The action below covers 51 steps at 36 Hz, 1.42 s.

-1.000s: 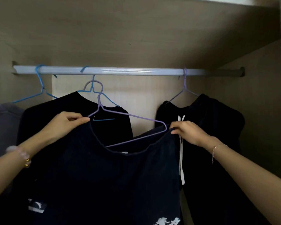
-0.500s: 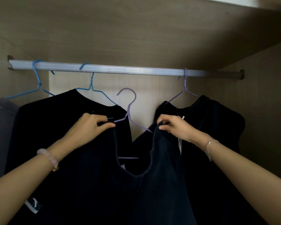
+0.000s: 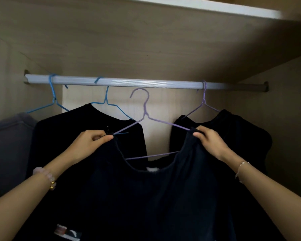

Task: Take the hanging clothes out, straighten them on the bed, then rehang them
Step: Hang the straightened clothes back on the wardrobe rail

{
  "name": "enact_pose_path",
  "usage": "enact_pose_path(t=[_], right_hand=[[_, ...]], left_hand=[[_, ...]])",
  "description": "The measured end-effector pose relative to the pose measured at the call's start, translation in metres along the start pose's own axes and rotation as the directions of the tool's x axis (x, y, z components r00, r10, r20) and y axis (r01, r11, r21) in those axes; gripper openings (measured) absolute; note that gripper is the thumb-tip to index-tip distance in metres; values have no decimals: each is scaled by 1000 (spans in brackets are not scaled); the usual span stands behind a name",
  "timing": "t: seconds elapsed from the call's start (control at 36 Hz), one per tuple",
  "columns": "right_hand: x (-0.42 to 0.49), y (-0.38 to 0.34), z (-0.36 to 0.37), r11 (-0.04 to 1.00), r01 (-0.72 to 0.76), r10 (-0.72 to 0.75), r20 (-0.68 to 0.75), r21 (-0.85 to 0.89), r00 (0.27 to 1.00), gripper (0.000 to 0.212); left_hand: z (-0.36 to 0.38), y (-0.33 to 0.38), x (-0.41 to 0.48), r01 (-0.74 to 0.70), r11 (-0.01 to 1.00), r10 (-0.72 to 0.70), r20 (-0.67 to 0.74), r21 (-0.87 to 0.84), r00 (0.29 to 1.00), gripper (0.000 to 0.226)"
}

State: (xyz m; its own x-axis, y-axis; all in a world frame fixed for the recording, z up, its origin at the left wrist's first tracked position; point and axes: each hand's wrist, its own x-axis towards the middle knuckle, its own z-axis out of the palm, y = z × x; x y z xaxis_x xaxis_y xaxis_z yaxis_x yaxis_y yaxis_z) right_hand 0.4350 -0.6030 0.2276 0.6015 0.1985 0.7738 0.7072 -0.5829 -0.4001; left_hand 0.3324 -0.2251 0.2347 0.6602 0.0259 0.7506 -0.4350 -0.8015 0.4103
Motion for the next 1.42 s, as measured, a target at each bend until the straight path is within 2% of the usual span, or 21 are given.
enact_pose_path(t=[0.11,0.22,0.31,0.39,0.47,0.56,0.72,0.86,0.97,1.11,1.25,1.33,1.42], right_hand=[[1,14,-10,999,-40,40,-83,-6,996,15],[3,15,-10,994,-93,97,-78,61,992,15],[6,13,-11,984,-123,129,-35,131,991,22],[8,11,-17,985,-107,107,14,135,994,20],[9,1,-27,984,-91,67,159,150,985,20],[6,-11,-37,983,-88,40,280,160,959,35],[8,-12,-45,977,-47,19,135,210,991,39],[13,-9,-55,989,-45,36,67,140,997,39],[16,-9,-62,998,-47,46,29,45,999,35],[22,-6,-61,987,-98,95,-27,-126,995,18],[30,-3,-45,979,-130,126,-37,-154,991,17],[39,-3,-29,983,-144,140,-41,-116,989,20],[49,-6,-14,978,-187,187,-18,-87,982,28]], left_hand=[[-13,-14,-9,82,993,-82,-7,-84,997,36],[-4,-20,-14,124,981,-126,-6,-150,992,41],[3,-18,-13,133,969,-150,-66,-210,987,44],[3,-14,-8,97,976,-119,-106,-194,987,42],[1,-12,1,59,982,-82,-118,-181,990,42],[1,-12,9,54,979,-76,-103,-199,992,40],[12,-13,18,79,964,-106,-92,-253,990,31],[15,-14,23,127,936,-153,-54,-329,987,13],[13,-6,29,155,927,-180,-42,-340,983,12],[4,14,28,209,880,-205,56,-426,977,25],[-28,29,24,306,854,-169,331,-421,928,60],[-41,31,29,318,821,-175,321,-475,931,78],[-50,37,29,329,795,-215,271,-510,938,84]])
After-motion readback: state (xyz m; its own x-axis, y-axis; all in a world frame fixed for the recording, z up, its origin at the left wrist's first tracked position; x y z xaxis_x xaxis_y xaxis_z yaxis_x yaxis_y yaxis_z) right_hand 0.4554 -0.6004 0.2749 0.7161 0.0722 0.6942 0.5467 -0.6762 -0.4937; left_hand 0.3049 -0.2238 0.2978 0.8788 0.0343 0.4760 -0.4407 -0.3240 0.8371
